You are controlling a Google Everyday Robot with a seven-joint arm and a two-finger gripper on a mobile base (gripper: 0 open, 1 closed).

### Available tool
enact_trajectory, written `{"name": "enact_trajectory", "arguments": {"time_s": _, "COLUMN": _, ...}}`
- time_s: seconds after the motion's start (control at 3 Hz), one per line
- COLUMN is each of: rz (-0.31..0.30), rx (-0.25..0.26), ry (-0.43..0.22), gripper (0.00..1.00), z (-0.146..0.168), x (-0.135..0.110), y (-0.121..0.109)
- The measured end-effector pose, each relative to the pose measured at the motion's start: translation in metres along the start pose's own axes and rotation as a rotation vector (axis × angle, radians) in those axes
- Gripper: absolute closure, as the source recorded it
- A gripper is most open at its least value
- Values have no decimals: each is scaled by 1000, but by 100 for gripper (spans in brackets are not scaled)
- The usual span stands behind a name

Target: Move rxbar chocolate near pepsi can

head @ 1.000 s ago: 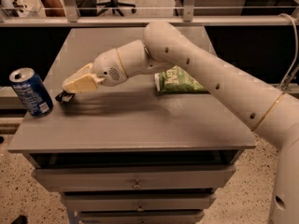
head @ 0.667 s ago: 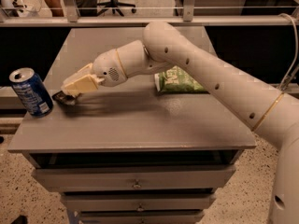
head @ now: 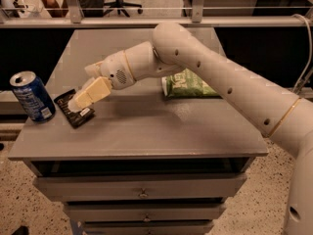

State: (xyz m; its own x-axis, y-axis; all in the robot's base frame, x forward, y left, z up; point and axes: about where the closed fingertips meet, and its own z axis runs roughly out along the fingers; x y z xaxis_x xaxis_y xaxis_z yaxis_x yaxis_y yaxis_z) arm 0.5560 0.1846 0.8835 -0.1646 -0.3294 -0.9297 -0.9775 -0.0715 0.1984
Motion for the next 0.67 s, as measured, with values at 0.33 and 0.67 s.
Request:
{"name": "enact_trajectory", "arguments": {"time_s": 0.33, "rz": -30, "rx": 164, "ry": -10, "gripper": 0, "z": -43, "x": -4, "y": -42}}
{"name": "enact_trajectory", "arguments": {"time_s": 0.67, "rz": -92, "rx": 411, "ry": -80, "gripper": 0, "z": -118, "x": -25, "y": -107}}
